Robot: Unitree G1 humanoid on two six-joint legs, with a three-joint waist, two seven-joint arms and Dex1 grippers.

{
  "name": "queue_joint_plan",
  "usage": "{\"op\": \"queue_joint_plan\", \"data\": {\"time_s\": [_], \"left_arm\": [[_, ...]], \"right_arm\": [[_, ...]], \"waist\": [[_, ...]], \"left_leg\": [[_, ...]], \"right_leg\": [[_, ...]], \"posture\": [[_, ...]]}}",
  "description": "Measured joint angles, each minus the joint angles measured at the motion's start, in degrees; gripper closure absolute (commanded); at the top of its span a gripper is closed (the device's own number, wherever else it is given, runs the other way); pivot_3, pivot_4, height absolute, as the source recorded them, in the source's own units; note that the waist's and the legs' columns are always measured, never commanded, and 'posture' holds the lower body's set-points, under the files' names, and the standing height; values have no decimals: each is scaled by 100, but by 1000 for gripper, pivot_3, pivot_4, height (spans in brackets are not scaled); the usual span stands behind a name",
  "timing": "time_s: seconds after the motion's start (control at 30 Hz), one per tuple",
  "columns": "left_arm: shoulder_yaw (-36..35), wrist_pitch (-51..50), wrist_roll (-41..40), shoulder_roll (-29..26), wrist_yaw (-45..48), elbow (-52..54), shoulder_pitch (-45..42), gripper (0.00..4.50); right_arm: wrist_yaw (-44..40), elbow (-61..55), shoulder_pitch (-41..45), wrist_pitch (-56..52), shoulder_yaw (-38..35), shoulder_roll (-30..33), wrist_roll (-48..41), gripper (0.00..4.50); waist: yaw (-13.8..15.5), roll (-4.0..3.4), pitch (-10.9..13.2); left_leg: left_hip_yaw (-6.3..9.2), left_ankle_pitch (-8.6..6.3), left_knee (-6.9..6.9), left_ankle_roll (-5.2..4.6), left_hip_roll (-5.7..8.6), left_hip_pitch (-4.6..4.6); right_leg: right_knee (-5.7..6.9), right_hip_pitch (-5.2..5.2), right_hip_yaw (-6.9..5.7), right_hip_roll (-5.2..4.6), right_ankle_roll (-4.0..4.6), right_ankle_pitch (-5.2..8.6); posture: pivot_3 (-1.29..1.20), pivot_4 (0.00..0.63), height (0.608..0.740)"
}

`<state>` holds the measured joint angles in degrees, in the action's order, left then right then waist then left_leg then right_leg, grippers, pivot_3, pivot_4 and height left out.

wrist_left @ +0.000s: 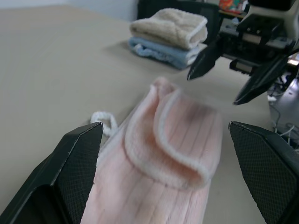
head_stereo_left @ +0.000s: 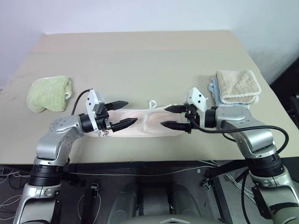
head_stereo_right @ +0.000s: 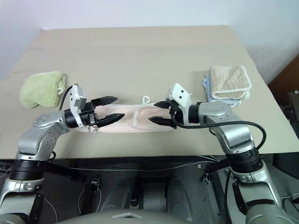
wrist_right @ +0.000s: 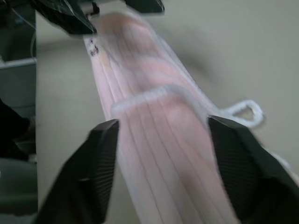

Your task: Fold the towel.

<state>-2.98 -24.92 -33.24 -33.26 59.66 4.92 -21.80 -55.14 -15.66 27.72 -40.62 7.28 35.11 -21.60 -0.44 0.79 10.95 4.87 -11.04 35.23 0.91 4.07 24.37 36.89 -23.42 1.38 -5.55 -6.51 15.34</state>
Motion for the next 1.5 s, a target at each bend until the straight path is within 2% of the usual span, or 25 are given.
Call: {"op": "queue_joint_plan", "data": {"time_s": [0.17,0.2,0.37,0.5,0.7,0.93,1.23,1.5], "left_arm": [[205,-189,-144,153,149,211,-376,2333],[262,-198,-166,171,207,268,-392,2710],[512,-194,-182,450,410,265,-578,4469],[914,-12,61,498,684,55,-814,4469],[1428,856,853,718,1024,-1100,-866,4469],[1430,1822,1389,1396,744,-2500,-1095,4469],[1450,2291,1792,1651,277,-2723,-585,4469],[1235,2359,1798,1711,-112,-2892,-592,4469]], "right_arm": [[174,-16,-254,-80,-260,-98,-269,4264],[223,-40,-253,-110,-357,-120,-352,4500],[577,-35,-289,-132,-489,-301,-440,4500],[836,305,-258,-3,-416,-522,-338,4500],[923,780,-82,272,-288,-676,-104,4500],[1070,1022,46,523,-301,-997,-86,4500],[2037,2891,391,1363,-371,-1835,534,4500],[2499,3973,729,2364,-192,-2051,1261,4500]], "waist": [[-34,-1,1],[-45,-1,1],[-17,0,1],[-20,0,1],[-38,-1,1],[-14,1,1],[-56,-5,-3],[-62,-5,-4]], "left_leg": [[-1,0,0,0,-1,-1],[-3,0,-2,0,-1,-2],[-1,0,1,0,-2,-1],[-3,1,3,-1,4,-2],[-3,1,0,-1,-1,-1],[-1,1,4,-2,4,-1],[-6,2,0,0,-2,-22],[-2,2,0,0,-3,-78]], "right_leg": [[2,-1,2,2,0,0],[3,-1,4,2,0,0],[3,1,1,7,0,0],[1,4,2,8,0,0],[6,-3,3,15,0,0],[4,0,1,11,-3,-1],[20,7,9,20,-2,-2],[23,62,8,25,-2,-1]], "posture": [[0,150,740],[0,150,740],[0,150,740],[0,150,740],[0,150,740],[0,150,740],[0,150,740],[0,150,740]]}}
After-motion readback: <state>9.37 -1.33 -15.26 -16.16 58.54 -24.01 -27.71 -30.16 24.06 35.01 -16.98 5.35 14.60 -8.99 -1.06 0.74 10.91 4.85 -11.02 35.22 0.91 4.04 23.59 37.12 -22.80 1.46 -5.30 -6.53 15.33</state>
